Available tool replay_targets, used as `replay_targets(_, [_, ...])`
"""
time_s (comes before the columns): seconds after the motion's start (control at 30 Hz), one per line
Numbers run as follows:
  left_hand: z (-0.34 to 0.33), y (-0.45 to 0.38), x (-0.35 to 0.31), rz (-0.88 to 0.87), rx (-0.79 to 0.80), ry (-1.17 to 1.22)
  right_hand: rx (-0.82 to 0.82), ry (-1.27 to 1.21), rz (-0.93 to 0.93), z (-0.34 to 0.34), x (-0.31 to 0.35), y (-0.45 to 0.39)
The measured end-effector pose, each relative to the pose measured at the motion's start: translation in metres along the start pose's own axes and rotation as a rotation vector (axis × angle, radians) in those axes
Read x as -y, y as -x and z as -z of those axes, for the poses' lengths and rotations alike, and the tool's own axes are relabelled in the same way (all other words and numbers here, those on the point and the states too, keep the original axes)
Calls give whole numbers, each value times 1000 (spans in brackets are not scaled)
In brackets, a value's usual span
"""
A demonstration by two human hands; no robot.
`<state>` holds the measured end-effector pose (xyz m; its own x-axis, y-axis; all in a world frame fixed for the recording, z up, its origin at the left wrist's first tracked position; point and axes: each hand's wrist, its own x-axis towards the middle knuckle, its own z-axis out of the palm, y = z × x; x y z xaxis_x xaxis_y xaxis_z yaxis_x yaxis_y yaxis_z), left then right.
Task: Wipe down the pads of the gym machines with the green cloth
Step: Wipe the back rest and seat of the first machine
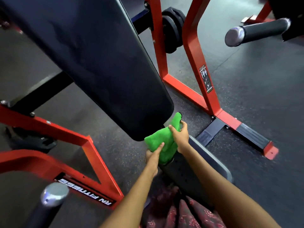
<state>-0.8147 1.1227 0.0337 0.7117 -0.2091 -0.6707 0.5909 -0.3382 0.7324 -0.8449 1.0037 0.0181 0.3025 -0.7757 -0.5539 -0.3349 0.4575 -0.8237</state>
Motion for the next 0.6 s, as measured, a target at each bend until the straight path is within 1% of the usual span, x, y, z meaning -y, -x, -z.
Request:
replay_targets(0.07, [2,7,11,-35,33,-3,43,144,6,22,-11,6])
replay_targets(0.17, [7,19,26,-63,180,-33,49,461,52,60,-26,18])
replay_targets(0.23, [14,32,37,-51,253,-20,54,631,179,80,-35,31])
replay_targets(0.3, [19,46,49,3,361,17,93,682,330,97,-43,39])
replay_targets(0.33, [21,51,53,46,424,22,148,694,379,105,-46,41])
replay_targets(0.37, [23,58,58,100,482,25,238,694,384,113,-49,44])
replay_targets(0.4, [24,64,61,148,532,14,348,677,341,120,-48,48])
replay_targets(0.5, [25,79,65,256,647,-28,670,575,90,143,-41,68])
replay_targets(0.6, [24,90,70,293,704,-66,854,565,-89,164,-37,84])
